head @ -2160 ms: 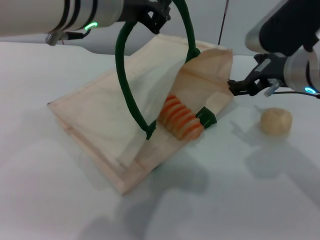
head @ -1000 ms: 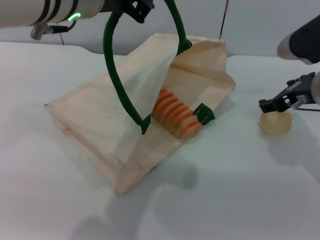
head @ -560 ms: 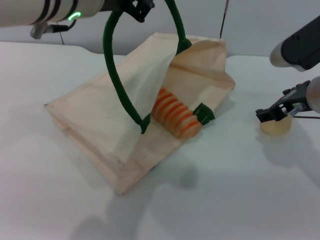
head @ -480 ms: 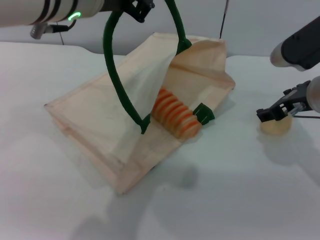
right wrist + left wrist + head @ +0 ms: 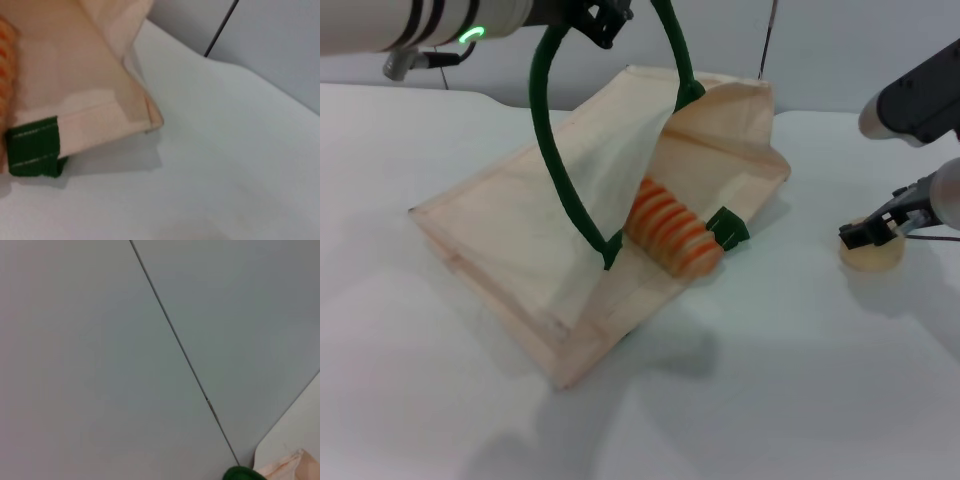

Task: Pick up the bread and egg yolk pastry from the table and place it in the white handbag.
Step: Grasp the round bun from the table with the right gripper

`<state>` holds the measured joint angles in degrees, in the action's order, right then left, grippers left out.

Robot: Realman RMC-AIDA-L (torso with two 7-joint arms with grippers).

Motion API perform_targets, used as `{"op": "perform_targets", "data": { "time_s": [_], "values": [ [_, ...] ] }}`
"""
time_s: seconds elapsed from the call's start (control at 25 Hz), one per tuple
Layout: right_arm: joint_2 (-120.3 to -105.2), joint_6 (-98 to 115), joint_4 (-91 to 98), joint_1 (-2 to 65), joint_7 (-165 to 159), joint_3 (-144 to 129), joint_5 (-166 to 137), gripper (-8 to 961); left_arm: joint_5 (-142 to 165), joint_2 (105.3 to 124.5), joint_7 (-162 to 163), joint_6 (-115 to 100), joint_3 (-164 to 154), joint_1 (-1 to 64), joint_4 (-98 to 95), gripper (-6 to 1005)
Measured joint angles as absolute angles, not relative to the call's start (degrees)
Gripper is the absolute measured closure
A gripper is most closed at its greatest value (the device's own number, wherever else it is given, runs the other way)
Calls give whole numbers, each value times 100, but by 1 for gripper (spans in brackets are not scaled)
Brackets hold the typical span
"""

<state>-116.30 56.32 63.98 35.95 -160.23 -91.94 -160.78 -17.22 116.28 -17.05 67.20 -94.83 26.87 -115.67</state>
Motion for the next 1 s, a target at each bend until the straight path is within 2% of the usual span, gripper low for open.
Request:
{"op": "perform_targets", "data": {
  "time_s": [1.0],
  "values": [
    [-11645, 5825, 6183, 3705, -16014, -9273, -16052, 129, -1678, 11628, -1708, 6733, -9476, 2672, -11558, 859]
  ]
}}
